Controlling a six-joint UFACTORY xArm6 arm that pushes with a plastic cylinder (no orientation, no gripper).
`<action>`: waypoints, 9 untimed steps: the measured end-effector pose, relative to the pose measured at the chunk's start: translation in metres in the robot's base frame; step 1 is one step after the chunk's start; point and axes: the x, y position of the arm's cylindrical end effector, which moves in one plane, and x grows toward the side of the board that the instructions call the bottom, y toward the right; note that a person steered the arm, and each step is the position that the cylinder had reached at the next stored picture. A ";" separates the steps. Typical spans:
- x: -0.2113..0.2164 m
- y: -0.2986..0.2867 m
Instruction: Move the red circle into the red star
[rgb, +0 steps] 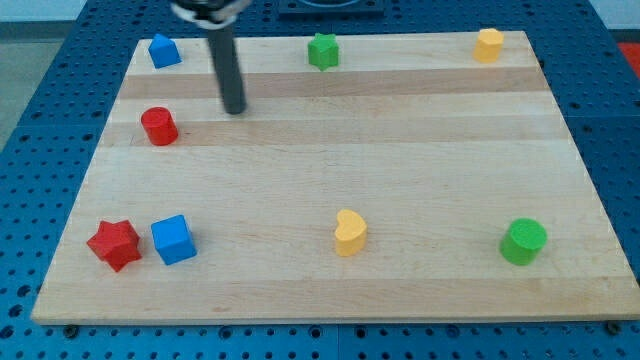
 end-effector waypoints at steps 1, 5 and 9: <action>0.033 -0.064; 0.063 -0.119; 0.065 -0.078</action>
